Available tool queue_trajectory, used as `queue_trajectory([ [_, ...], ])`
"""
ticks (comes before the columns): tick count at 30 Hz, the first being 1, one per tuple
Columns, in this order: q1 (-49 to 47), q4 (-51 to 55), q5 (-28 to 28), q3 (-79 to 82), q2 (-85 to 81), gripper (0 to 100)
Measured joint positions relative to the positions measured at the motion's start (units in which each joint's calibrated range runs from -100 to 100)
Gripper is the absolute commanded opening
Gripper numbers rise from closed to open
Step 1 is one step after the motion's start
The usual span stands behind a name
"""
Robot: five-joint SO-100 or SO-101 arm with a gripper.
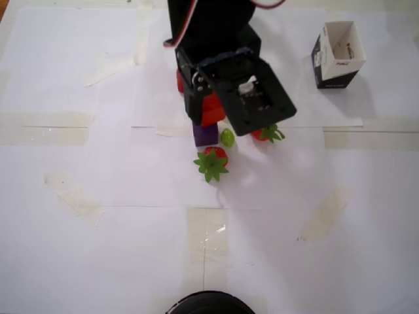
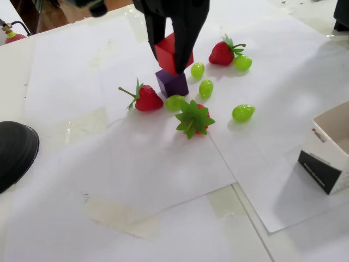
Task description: Put the red cube on top of the purple cube
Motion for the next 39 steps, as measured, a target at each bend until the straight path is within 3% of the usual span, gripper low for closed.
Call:
queue_trajectory([
  [16,0.45,-4.11,0.34,-1.27,2.82,10],
  [27,0.37,-1.66,0.20,-1.54,3.27,23],
  [39,0.07,0.32,-0.24,-1.54,3.27,31],
])
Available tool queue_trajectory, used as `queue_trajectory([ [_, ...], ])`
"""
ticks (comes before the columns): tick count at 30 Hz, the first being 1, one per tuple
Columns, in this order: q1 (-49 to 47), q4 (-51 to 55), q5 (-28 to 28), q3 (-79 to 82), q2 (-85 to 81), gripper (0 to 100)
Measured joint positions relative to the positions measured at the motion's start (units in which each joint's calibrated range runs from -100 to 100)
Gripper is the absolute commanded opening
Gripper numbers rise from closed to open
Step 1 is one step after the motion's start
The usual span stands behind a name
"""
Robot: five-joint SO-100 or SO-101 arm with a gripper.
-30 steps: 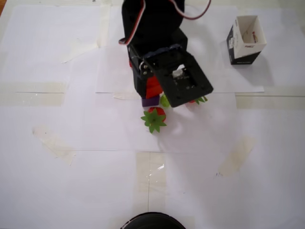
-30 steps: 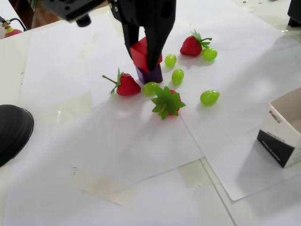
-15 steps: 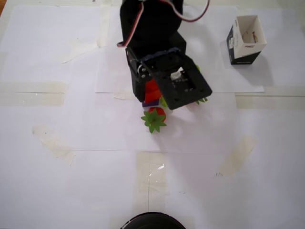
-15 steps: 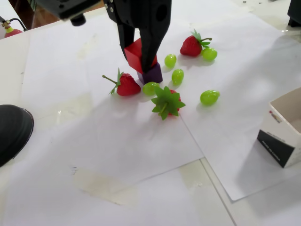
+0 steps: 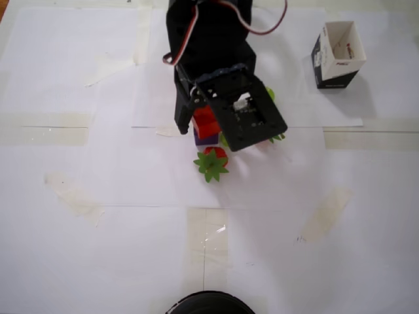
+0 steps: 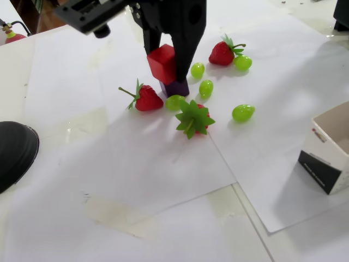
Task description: Put the red cube on top of the purple cube
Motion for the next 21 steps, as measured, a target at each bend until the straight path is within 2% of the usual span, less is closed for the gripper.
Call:
queue_trajectory([
  [9,-0.60,2.37,-0.05,-1.45,0.00,45],
  [21,-0.60,4.98,-3.57,-2.08,0.00,45],
])
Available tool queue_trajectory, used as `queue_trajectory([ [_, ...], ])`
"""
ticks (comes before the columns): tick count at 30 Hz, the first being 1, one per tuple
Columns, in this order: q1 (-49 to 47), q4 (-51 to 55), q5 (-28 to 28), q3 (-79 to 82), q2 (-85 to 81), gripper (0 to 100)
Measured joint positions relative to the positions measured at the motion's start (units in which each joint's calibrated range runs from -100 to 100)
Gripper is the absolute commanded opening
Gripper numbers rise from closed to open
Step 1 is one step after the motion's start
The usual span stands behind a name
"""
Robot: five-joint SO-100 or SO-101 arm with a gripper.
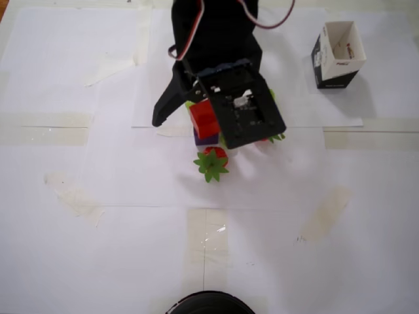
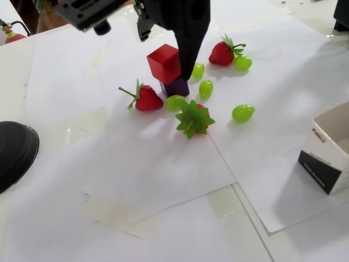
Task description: Put the red cube on top of the purple cube
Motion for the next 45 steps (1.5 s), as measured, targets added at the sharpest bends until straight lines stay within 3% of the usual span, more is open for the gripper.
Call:
queue_trajectory([
  [9,-0.15,5.93,-0.54,-1.09,-7.45,43],
  [15,0.15,12.09,-1.51,0.00,-21.26,32],
  [20,-0.30,10.51,-4.44,14.39,-40.80,11],
  [26,-1.95,5.85,-8.55,39.37,-66.24,1],
  [36,-0.75,0.63,-10.74,62.71,-89.41,0],
  [45,1.65,-3.79,-9.13,79.73,-108.86,0],
])
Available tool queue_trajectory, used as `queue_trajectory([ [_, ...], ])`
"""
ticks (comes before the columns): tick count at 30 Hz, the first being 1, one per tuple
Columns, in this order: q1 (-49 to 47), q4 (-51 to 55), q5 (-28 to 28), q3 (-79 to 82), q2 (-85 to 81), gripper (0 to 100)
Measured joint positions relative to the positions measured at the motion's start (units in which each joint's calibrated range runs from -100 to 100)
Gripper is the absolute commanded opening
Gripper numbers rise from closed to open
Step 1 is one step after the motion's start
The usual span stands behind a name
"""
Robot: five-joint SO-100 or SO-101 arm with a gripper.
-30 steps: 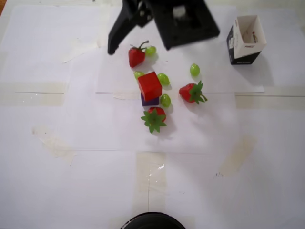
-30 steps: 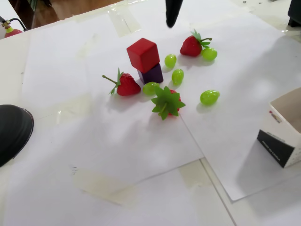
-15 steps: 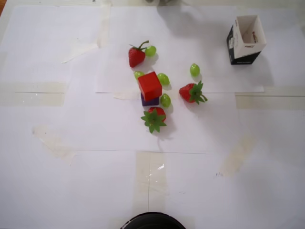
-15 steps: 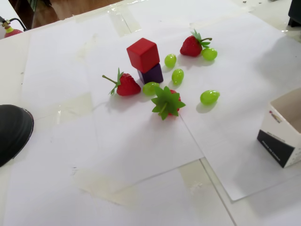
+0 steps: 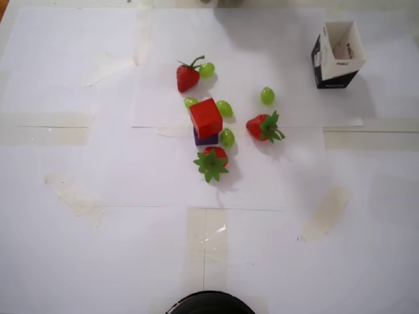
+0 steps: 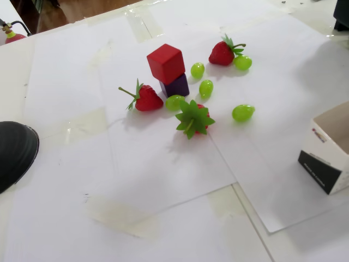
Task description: Put the red cube on top of the purple cube
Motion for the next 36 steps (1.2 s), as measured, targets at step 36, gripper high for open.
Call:
queue_trajectory([
  [36,-1.42,-7.91,0.63,40.90,-20.08,0],
])
